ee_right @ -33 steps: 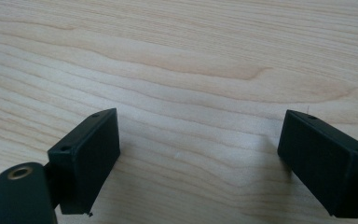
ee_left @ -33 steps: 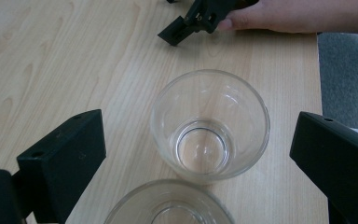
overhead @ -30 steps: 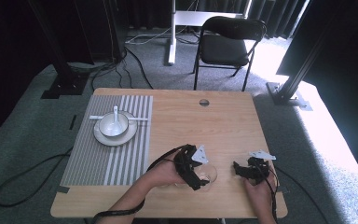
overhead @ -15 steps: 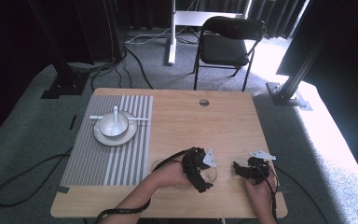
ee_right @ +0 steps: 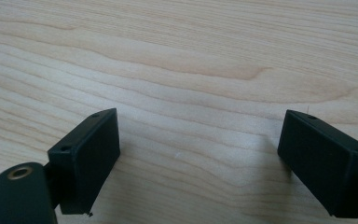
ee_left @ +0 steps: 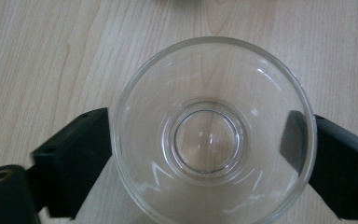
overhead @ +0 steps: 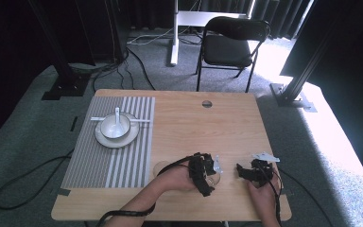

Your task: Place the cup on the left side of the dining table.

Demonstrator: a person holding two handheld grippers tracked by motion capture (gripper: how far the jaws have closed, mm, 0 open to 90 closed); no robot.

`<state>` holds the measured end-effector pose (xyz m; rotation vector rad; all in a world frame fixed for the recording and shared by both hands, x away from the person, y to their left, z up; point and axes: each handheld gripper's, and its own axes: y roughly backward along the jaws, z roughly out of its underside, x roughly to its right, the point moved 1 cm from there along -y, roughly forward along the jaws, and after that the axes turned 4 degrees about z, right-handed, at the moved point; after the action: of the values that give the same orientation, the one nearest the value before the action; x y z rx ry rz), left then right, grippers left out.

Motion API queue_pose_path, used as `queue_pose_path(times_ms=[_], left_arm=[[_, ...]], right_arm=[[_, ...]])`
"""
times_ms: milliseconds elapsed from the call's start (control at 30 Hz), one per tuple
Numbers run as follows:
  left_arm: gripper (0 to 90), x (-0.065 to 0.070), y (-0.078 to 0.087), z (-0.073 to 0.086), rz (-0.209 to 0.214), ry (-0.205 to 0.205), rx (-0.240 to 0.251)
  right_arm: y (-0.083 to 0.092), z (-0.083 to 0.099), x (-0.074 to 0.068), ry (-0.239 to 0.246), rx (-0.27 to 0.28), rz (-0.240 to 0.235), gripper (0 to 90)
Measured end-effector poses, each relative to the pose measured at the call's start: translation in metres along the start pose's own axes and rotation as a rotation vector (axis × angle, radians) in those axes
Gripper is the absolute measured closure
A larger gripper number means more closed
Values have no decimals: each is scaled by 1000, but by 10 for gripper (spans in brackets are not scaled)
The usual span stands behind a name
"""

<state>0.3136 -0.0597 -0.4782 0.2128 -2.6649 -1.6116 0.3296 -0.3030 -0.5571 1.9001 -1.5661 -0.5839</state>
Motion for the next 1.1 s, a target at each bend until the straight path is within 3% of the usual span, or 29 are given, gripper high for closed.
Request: queue_pose_path(times_ms=[100, 300, 500, 667, 1100], left_arm=[[162, 1, -1, -1, -4, -19, -10], [162, 2, -4, -4, -14, -20, -28], [177, 0, -2, -4, -1, 27, 17], [183, 0, -2, -6, -11, 9, -1], [184, -8, -2, -7, -7, 55, 15]], right_arm=[[0, 0, 0, 0, 0, 0, 123], [0, 0, 0, 0, 0, 0, 123], [0, 0, 0, 0, 0, 0, 123], [0, 0, 0, 0, 0, 0, 123], [0, 0, 0, 0, 0, 0, 123]])
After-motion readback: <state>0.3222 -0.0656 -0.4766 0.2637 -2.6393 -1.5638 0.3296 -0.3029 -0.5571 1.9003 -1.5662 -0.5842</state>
